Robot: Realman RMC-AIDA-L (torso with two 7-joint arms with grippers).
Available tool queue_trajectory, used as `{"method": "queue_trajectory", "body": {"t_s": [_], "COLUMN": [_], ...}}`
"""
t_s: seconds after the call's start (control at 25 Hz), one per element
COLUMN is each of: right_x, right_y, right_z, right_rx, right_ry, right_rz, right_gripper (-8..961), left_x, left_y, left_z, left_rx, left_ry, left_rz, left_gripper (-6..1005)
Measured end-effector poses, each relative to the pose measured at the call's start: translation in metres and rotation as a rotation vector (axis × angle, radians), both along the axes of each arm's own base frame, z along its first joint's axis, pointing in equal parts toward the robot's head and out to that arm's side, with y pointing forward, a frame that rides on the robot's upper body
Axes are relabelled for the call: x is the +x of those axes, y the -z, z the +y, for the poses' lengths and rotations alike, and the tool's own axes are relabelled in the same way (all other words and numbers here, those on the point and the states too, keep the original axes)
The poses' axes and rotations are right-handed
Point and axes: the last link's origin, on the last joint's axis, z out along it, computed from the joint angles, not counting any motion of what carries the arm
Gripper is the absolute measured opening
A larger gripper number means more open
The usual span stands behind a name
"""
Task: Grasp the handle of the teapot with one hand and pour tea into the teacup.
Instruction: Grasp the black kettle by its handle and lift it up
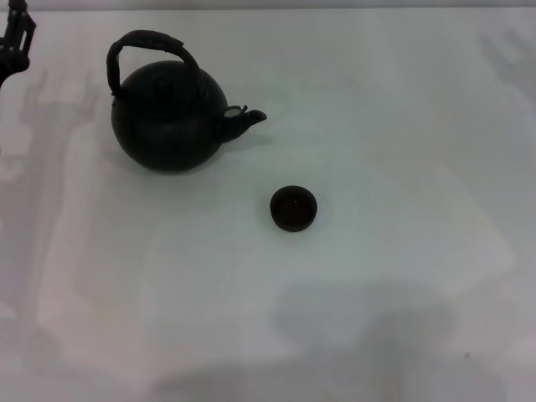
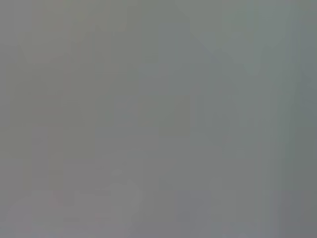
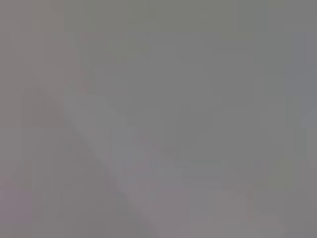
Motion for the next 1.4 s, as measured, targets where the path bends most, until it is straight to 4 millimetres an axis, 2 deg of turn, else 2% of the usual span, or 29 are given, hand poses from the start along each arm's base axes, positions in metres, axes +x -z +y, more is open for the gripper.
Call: {"method": "queue_trajectory", "body": {"t_s": [0.12, 0.16, 0.2, 0.4, 0.56, 0.88, 1.0, 1.12, 1.28, 1.4], "right_x": [0.008, 0.008, 0.008, 0.009, 0.012, 0.026, 0.029, 0.032, 0.033, 0.032], "right_y": [0.003, 0.007, 0.007, 0.02, 0.02, -0.004, -0.008, -0.011, -0.009, -0.007], "right_z": [-0.002, -0.002, -0.002, 0.005, 0.011, 0.021, 0.021, 0.02, 0.019, 0.019], "right_rx": [0.143, 0.203, 0.203, 0.261, 0.272, 0.319, 0.331, 0.343, 0.34, 0.337], "right_ry": [0.024, 0.02, 0.02, 0.057, 0.116, 0.255, 0.277, 0.297, 0.302, 0.302], "right_rz": [-0.235, -0.394, -0.394, -0.668, -0.686, -0.633, -0.622, -0.61, -0.605, -0.6], "right_gripper": [835, 835, 834, 834, 833, 833, 832, 832, 832, 831], "left_x": [0.003, 0.003, 0.003, -0.001, -0.005, -0.022, -0.028, -0.025, -0.016, -0.012], "left_y": [0.002, 0.002, 0.002, 0.005, 0.008, 0.009, 0.004, 0.005, 0.016, 0.023], "left_z": [-0.001, -0.002, -0.002, -0.01, -0.029, -0.081, -0.09, -0.086, -0.058, -0.048], "left_rx": [-0.011, -0.015, -0.015, -0.026, -0.04, -0.119, -0.182, -0.226, -0.315, -0.357], "left_ry": [0.021, 0.026, 0.026, 0.025, 0.056, 0.123, 0.152, 0.184, 0.195, 0.192], "left_rz": [0.01, 0.013, 0.013, 0.008, 0.022, 0.021, -0.008, -0.005, 0.041, 0.066], "left_gripper": [695, 695, 695, 694, 694, 695, 695, 695, 695, 694]}}
